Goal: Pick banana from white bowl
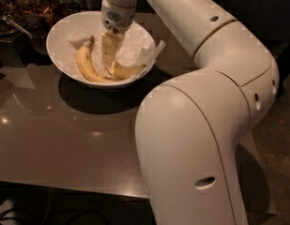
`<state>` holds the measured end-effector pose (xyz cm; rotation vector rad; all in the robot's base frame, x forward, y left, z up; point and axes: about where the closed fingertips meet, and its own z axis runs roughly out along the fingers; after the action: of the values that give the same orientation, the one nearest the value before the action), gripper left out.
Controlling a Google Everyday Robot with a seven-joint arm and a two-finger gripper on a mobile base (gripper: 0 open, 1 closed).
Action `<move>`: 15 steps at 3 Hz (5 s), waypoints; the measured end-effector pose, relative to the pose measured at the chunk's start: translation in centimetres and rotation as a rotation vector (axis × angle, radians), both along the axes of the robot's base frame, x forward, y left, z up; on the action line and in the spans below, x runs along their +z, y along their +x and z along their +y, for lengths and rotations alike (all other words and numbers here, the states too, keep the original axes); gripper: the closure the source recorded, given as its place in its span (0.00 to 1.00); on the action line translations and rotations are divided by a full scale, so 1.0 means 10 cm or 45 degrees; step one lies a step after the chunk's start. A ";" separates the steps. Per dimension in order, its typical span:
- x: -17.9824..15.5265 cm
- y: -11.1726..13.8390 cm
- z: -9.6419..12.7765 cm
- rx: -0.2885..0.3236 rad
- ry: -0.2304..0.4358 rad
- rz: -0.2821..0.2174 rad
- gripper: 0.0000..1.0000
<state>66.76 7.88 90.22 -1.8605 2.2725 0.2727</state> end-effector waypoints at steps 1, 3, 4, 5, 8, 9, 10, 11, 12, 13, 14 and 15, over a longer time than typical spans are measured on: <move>-0.10 0.05 -0.03 -0.049 0.030 0.049 0.39; -0.27 0.10 -0.26 -0.206 0.093 0.164 0.37; -0.32 0.12 -0.25 -0.225 0.110 0.192 0.37; -0.36 0.13 -0.22 -0.230 0.116 0.211 0.39; -0.61 0.14 -0.05 -0.203 0.078 0.264 0.41; -0.61 0.14 -0.05 -0.203 0.078 0.264 0.61; -0.62 0.15 -0.05 -0.203 0.078 0.264 0.84; -0.62 0.15 -0.05 -0.203 0.079 0.264 1.00; -0.51 0.19 -0.07 -0.196 0.125 0.199 1.00; -0.29 0.11 -0.21 -0.183 0.157 0.124 1.00; -0.10 -0.03 -0.30 -0.152 0.145 0.077 1.00; 0.05 -0.13 -0.34 -0.123 0.108 0.038 1.00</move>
Offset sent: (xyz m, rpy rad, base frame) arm -0.0148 -0.0611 -0.0204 -0.0084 0.2455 -0.1761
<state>65.42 4.47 90.70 -1.7111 2.3237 0.3783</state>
